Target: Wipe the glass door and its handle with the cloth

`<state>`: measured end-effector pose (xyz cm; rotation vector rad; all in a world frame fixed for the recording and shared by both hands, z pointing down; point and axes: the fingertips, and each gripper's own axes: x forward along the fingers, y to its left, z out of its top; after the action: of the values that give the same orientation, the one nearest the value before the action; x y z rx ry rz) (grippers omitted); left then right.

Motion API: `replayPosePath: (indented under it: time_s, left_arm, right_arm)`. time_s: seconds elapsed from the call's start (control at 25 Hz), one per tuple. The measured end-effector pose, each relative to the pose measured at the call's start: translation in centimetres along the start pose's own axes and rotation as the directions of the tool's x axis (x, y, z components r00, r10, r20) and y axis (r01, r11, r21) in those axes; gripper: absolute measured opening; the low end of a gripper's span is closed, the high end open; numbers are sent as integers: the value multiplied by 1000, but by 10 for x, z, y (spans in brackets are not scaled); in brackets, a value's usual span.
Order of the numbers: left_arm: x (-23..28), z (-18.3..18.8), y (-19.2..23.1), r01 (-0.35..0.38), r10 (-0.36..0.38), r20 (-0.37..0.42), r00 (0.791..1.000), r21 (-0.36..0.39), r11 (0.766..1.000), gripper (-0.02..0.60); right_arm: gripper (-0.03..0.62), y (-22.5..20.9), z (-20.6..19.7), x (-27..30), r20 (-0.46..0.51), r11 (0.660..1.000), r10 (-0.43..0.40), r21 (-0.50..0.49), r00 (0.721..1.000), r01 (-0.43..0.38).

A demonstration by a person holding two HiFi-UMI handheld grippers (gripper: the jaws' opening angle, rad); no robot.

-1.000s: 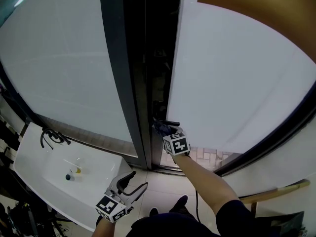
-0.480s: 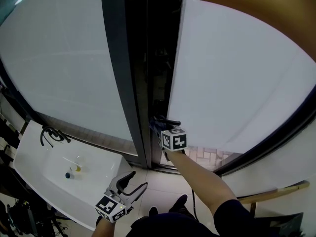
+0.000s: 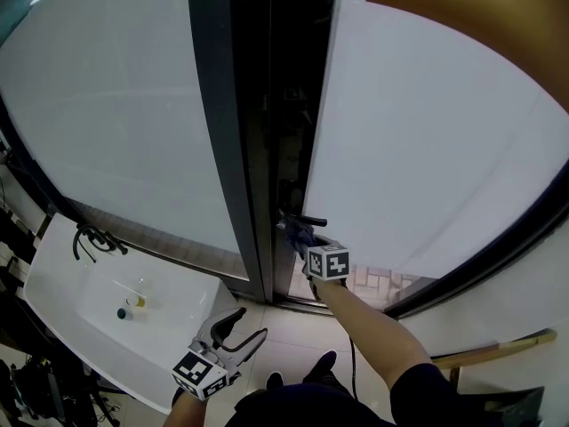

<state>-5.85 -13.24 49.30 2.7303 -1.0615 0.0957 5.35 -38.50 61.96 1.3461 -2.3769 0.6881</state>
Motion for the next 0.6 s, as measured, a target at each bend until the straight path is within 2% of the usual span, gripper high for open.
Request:
replayPosePath:
  time_s: [0.2,0.44,0.6]
  left_arm:
    - [-2,-7,4,-9,9,-15,1000,-10,1000,241]
    - [1,-6,8,-28,28,-29,999,-7,1000,241]
    - [-1,-8,10,-48,47,-37,998,-16,999,241]
  right_arm:
    - [150,4,-40,8,-49,995,61,80,997,-57]
    - [150,22,-11,29,59,975,127,176,990,-136]
    - [150,26,-2,42,74,962,135,227,988,-148]
